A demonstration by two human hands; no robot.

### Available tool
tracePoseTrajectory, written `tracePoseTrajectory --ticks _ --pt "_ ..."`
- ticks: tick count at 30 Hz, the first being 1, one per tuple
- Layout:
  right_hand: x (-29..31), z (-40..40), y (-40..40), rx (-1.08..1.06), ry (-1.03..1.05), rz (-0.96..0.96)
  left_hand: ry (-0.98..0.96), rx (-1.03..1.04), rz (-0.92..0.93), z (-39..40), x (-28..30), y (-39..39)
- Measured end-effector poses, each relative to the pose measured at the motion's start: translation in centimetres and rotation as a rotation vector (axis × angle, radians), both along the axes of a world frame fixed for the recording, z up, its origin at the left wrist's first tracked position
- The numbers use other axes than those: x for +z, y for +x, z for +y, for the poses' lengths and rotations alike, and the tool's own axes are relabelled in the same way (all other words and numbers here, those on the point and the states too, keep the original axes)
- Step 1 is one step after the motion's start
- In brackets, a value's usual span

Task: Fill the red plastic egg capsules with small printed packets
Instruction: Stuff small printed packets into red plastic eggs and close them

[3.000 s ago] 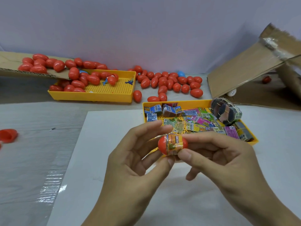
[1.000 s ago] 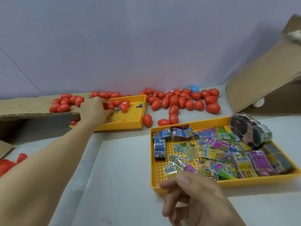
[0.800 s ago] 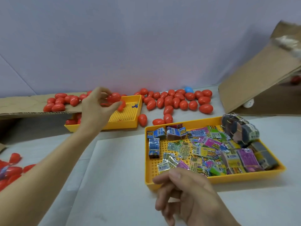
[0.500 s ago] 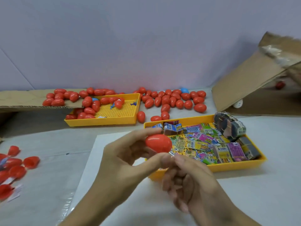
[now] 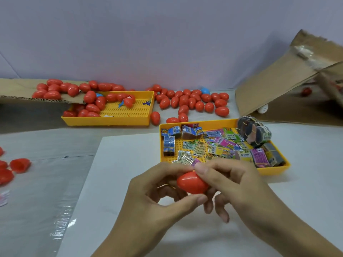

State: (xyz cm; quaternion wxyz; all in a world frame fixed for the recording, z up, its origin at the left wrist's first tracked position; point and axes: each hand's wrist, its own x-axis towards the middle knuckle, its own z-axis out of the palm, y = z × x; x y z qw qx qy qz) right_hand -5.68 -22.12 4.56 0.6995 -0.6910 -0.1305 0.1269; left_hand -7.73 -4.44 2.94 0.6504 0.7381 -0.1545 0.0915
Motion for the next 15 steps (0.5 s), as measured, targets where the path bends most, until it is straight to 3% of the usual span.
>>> tracePoseTrajectory --ticks 15 --pt "0.08 0.39 -0.20 -0.084 0.046 0.066 -0.273 0.071 0.183 -0.65 -0.12 -0.36"
